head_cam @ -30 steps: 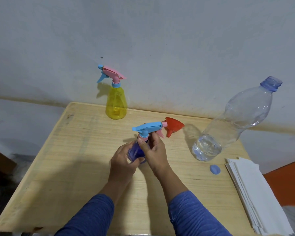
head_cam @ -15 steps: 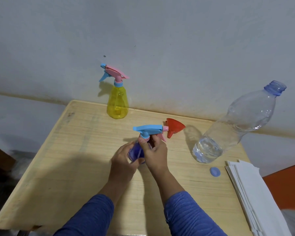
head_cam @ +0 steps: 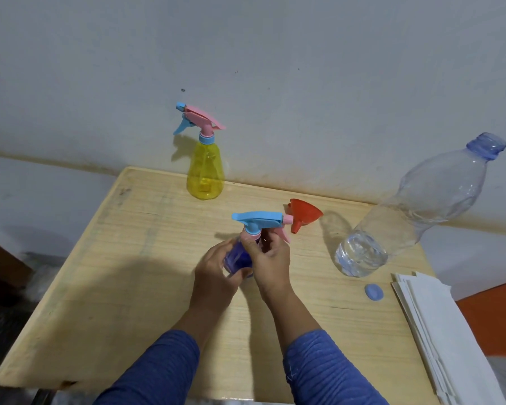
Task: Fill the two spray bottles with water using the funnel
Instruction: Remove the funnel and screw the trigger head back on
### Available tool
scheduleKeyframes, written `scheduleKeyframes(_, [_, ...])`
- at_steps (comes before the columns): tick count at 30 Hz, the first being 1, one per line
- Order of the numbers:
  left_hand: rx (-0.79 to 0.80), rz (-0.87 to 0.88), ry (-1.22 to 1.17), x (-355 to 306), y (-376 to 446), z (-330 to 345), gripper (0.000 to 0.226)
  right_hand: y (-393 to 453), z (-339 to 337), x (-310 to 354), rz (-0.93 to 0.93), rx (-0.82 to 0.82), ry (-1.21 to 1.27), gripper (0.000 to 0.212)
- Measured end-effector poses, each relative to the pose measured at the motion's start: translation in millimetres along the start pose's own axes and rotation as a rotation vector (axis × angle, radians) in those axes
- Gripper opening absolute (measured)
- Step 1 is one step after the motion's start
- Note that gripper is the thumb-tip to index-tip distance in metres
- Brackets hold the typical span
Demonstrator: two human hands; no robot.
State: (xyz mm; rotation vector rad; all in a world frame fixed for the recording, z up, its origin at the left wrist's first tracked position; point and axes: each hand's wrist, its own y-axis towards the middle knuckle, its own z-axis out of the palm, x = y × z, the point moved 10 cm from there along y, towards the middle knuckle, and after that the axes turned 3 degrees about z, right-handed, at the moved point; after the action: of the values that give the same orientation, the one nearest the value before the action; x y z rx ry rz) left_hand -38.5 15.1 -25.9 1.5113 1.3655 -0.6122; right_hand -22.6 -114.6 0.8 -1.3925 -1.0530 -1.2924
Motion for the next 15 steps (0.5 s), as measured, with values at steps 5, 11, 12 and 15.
scheduleKeyframes(5, [0.006,0.031,0.038,-3.5,1.2,1.0,0.059,0.4,6.2,-0.7,0.036,0.005,0.125,0.024])
scheduleKeyframes(11, [-0.013,0.013,-0.009,-2.8,1.5,-1.5,0.065,-4.0,8.8,-7.2,0.054,0.066,0.157,0.020])
scheduleKeyframes(12, [-0.015,0.012,-0.013,-2.7,1.3,-1.5,0.066,-3.4,7.8,-7.1,0.054,0.058,0.146,0.016])
scheduleKeyframes(15, [-0.014,0.025,-0.002,-3.8,0.3,-0.8,0.064,-0.8,5.7,-4.2,0.054,0.041,0.139,0.017])
